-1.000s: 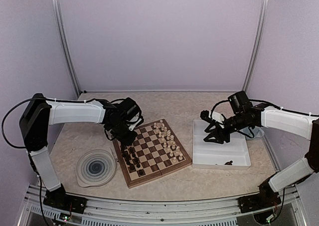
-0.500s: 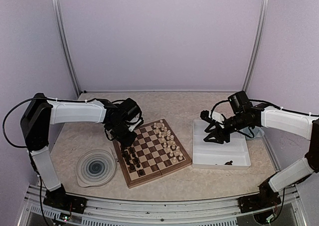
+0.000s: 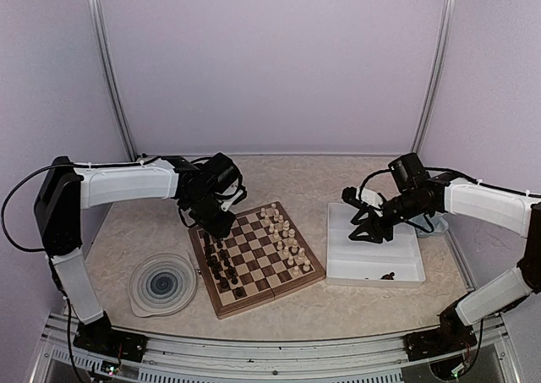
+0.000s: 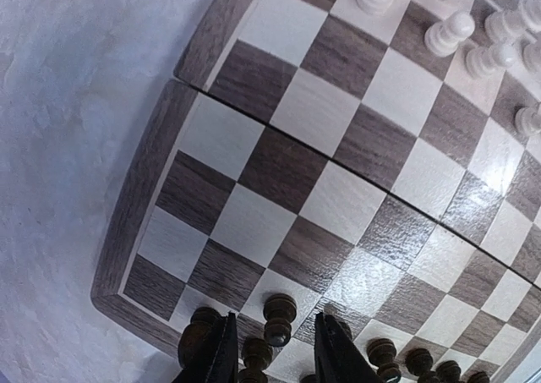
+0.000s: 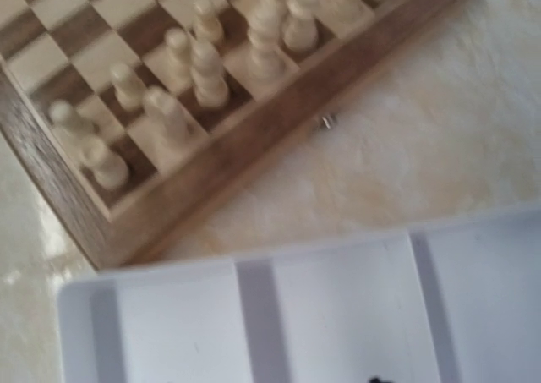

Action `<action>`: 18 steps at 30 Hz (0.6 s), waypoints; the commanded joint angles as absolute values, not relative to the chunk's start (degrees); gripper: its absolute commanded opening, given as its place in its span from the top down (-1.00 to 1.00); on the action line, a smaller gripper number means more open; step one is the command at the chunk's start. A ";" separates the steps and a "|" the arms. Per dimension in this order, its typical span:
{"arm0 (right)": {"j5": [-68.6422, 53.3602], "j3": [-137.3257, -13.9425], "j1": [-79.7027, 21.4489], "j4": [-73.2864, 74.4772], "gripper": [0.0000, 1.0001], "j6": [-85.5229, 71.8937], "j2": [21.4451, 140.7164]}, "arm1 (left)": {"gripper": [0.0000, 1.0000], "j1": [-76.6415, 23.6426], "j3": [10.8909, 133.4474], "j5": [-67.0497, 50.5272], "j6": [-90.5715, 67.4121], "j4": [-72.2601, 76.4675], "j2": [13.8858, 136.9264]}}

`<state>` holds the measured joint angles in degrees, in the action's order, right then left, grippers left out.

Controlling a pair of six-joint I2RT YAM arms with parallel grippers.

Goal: Set up the chess pieces on the board
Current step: Place the pawn at f7.

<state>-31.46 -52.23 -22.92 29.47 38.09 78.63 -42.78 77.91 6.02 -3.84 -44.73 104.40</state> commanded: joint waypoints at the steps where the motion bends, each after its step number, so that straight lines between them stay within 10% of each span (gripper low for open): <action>1: -25.40 -54.89 -20.80 38.07 0.03 41.64 76.51 | 0.34 -42.67 82.58 4.86 -3.00 -45.90 100.44; 18: -13.63 -48.77 -17.23 57.60 0.30 53.05 74.17 | 0.20 -48.69 85.36 -1.06 -8.77 -13.06 100.20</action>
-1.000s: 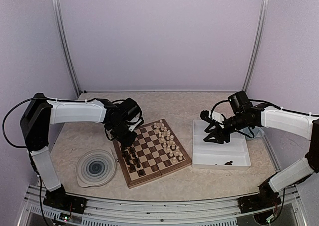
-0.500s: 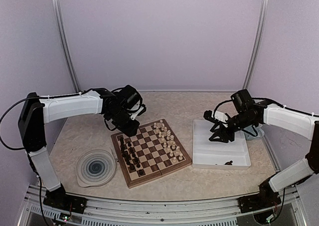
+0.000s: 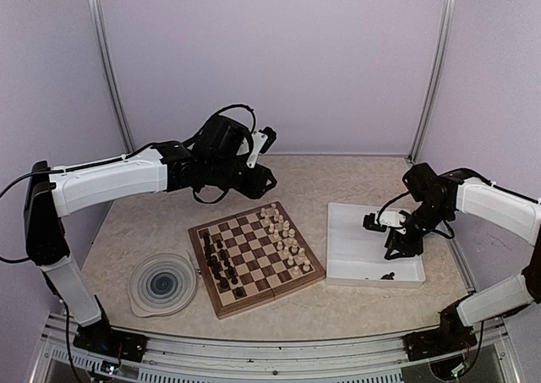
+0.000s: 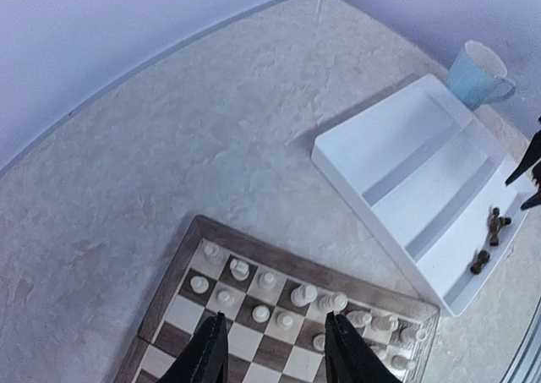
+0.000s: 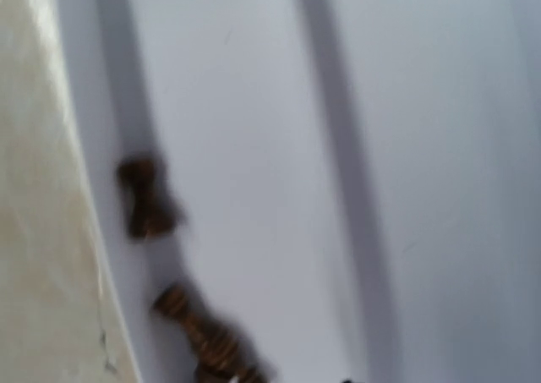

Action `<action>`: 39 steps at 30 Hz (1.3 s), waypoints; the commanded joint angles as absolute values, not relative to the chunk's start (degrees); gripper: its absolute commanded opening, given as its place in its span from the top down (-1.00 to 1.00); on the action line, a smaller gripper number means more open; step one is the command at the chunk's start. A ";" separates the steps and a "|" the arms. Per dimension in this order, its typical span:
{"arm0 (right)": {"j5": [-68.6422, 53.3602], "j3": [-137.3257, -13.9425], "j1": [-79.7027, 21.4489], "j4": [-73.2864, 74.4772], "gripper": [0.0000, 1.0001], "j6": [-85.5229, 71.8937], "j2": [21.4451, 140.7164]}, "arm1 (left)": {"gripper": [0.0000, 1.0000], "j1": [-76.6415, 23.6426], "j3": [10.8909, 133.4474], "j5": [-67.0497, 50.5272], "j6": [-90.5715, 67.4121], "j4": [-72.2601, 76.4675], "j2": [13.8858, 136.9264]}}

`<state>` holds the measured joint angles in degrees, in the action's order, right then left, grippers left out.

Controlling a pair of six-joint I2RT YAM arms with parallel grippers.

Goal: Set up the chess pieces on the board
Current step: Place the pawn at f7, then pick up the chess pile from the storage box.

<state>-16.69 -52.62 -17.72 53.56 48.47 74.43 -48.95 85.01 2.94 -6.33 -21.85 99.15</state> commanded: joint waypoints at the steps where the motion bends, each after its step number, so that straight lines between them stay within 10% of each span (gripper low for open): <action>1: -13.23 -47.79 -17.25 56.67 0.30 53.35 74.32 | 0.20 -48.67 85.95 -1.55 -8.79 -13.00 100.88; 33: -9.65 -44.65 -17.23 45.69 0.55 59.98 88.54 | 0.20 -48.87 88.43 -5.52 -8.54 -13.56 105.79; 39: -10.83 -46.43 -17.27 45.78 0.35 59.26 88.08 | 0.20 -48.82 88.96 -7.04 -8.72 -13.20 106.86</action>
